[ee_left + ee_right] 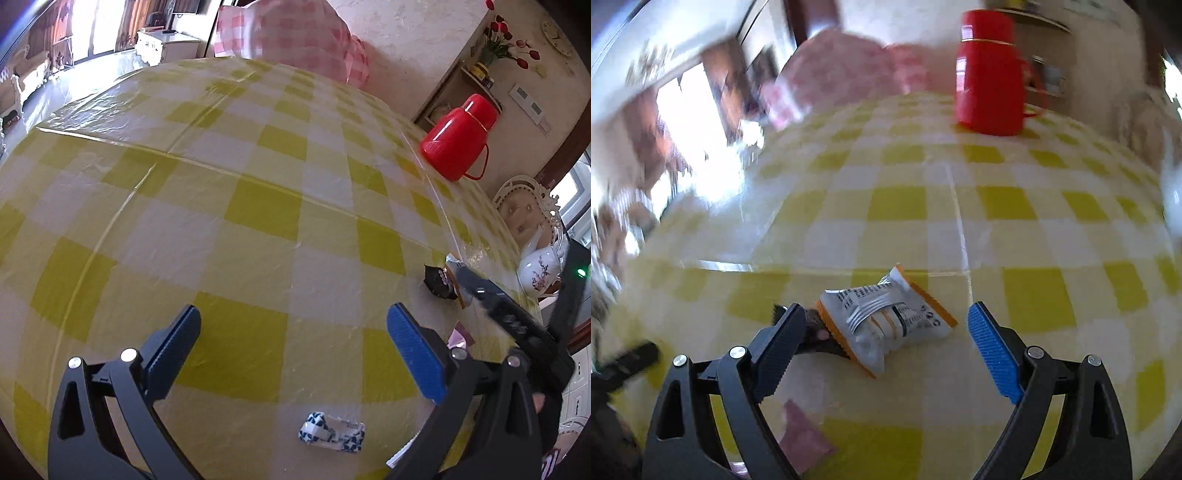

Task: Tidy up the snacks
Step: 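Move both open grippers back toward the remaining snacks on the table, then grasp the white-orange packet with the right gripper while the left grasps the blue-white candy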

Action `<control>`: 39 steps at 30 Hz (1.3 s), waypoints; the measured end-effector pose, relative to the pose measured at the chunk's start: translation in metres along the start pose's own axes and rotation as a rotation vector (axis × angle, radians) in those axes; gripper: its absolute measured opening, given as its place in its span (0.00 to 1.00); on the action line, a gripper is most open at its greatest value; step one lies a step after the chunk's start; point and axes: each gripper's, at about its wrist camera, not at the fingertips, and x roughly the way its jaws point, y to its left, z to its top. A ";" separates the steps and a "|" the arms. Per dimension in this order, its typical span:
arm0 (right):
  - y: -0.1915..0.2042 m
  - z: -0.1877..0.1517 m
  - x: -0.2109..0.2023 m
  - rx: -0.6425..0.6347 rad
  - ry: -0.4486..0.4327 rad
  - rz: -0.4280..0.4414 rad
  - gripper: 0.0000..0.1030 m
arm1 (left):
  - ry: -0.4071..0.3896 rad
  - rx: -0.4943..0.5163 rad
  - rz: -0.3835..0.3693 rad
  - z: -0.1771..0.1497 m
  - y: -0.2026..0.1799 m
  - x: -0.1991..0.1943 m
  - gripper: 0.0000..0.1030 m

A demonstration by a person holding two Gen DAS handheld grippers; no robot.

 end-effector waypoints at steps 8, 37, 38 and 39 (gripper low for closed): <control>0.010 -0.010 -0.001 -0.114 0.017 0.003 0.45 | -0.008 0.043 0.015 0.001 -0.006 -0.006 0.98; -0.042 -0.061 -0.047 0.144 0.022 -0.248 0.27 | 0.008 0.095 -0.054 -0.001 -0.014 -0.017 0.98; -0.041 -0.065 -0.054 0.152 0.011 -0.244 0.26 | 0.021 0.102 -0.061 -0.001 -0.014 -0.016 0.98; -0.038 -0.071 -0.063 0.152 -0.006 -0.245 0.26 | 0.033 0.106 -0.066 -0.001 -0.014 -0.015 0.98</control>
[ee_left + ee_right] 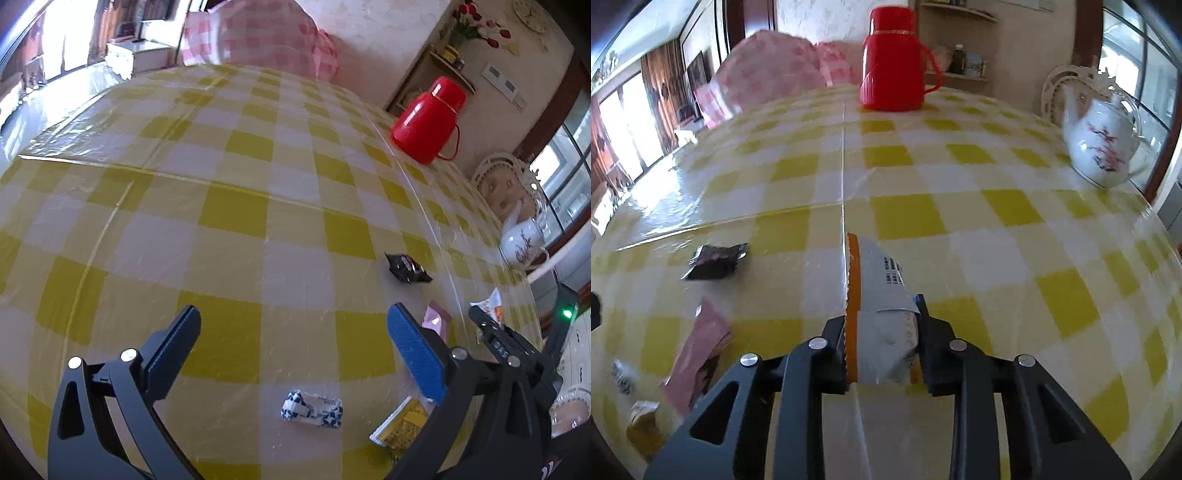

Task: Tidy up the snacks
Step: 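Grasp the white-orange packet with the right gripper while the left grasps the blue-white candy, then lift both snacks and carry them toward the purple box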

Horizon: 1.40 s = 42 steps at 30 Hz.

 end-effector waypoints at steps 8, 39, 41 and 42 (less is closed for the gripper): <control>0.004 -0.056 -0.076 0.040 -0.076 0.053 0.26 | 0.099 0.125 0.023 -0.017 -0.021 -0.008 0.98; 0.027 -0.121 -0.164 -0.014 -0.190 0.188 0.27 | 0.053 0.466 0.044 -0.074 -0.057 -0.021 0.33; 0.032 -0.123 -0.161 -0.025 -0.179 0.199 0.27 | 0.024 0.461 0.036 -0.078 -0.058 -0.027 0.33; 0.033 -0.123 -0.159 -0.028 -0.172 0.203 0.27 | 0.014 0.460 0.031 -0.081 -0.059 -0.030 0.33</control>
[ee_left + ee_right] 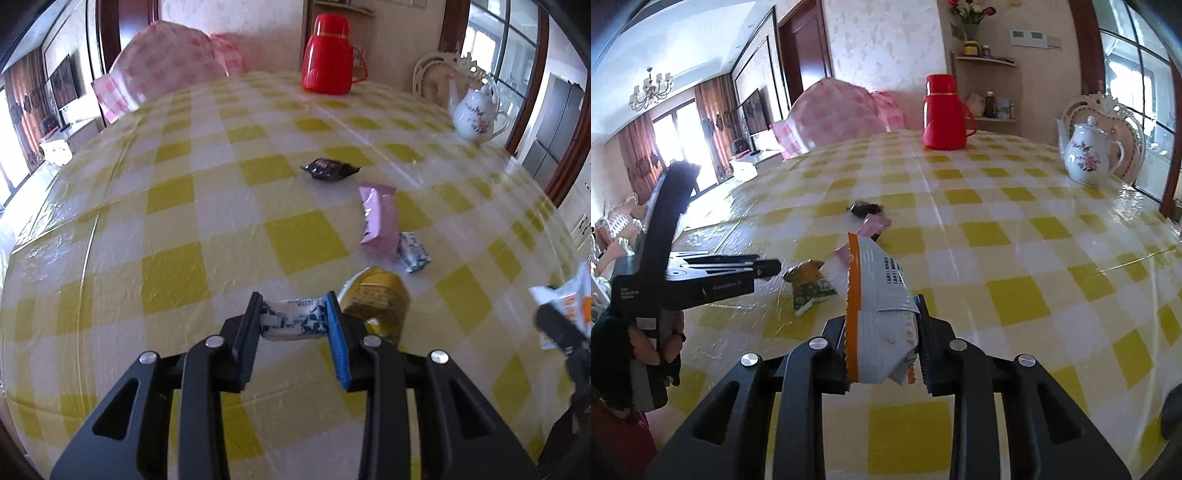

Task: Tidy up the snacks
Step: 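Lift both snacks and carry them toward the purple box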

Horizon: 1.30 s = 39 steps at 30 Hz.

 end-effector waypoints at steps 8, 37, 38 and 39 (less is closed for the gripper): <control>-0.001 -0.005 0.010 0.025 0.029 0.027 0.27 | -0.086 -0.019 -0.008 -0.024 -0.012 -0.034 0.33; 0.106 -0.094 -0.082 -0.112 0.028 0.193 0.27 | -0.123 -0.028 0.037 -0.188 0.029 -0.166 0.33; 0.117 -0.096 -0.084 -0.135 0.030 0.203 0.27 | -0.124 -0.033 0.039 -0.191 0.034 -0.169 0.33; 0.125 -0.098 -0.085 -0.152 0.031 0.211 0.27 | -0.125 -0.039 0.045 -0.197 0.039 -0.175 0.33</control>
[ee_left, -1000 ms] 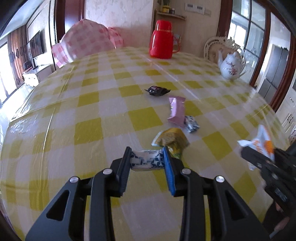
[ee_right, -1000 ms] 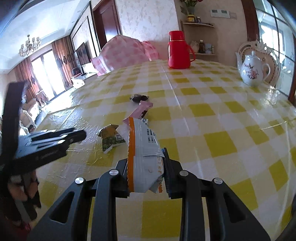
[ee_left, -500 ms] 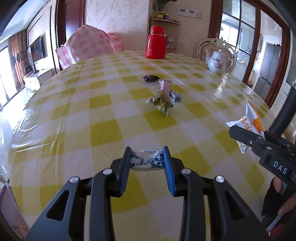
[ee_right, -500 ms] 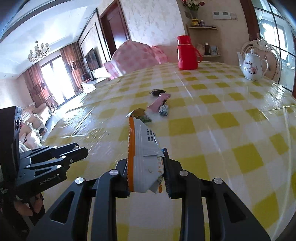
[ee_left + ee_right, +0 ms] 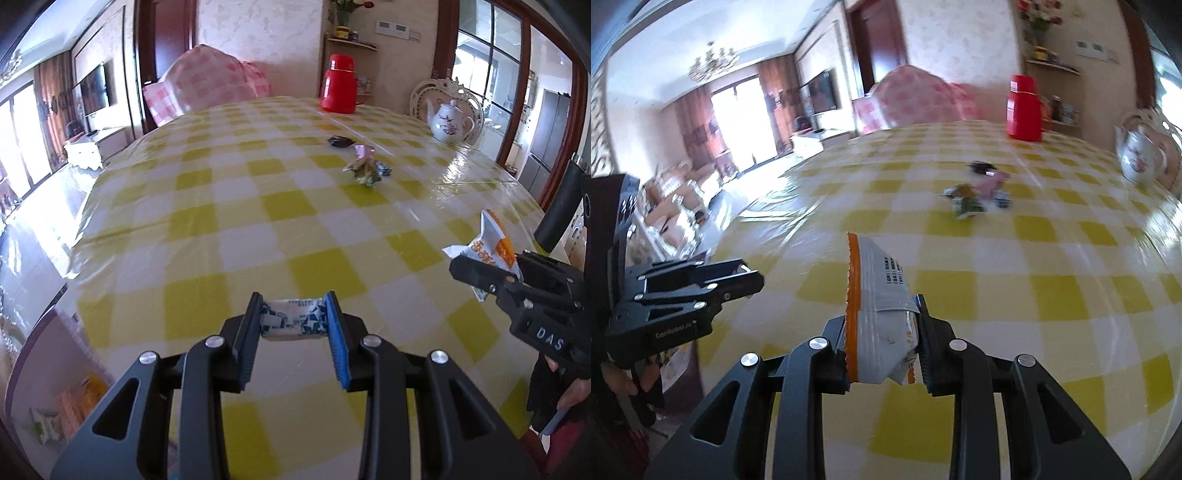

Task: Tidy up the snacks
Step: 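Lift both snacks and carry them toward the purple box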

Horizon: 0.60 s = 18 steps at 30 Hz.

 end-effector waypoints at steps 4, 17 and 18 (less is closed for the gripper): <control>0.033 -0.001 0.003 -0.066 0.013 0.024 0.27 | 0.000 -0.012 0.019 -0.012 0.019 -0.013 0.33; 0.128 -0.007 0.013 -0.211 0.045 0.149 0.27 | -0.001 -0.076 0.115 -0.040 0.084 -0.048 0.33; 0.136 -0.008 0.014 -0.220 0.049 0.166 0.27 | 0.004 -0.078 0.124 -0.041 0.088 -0.048 0.33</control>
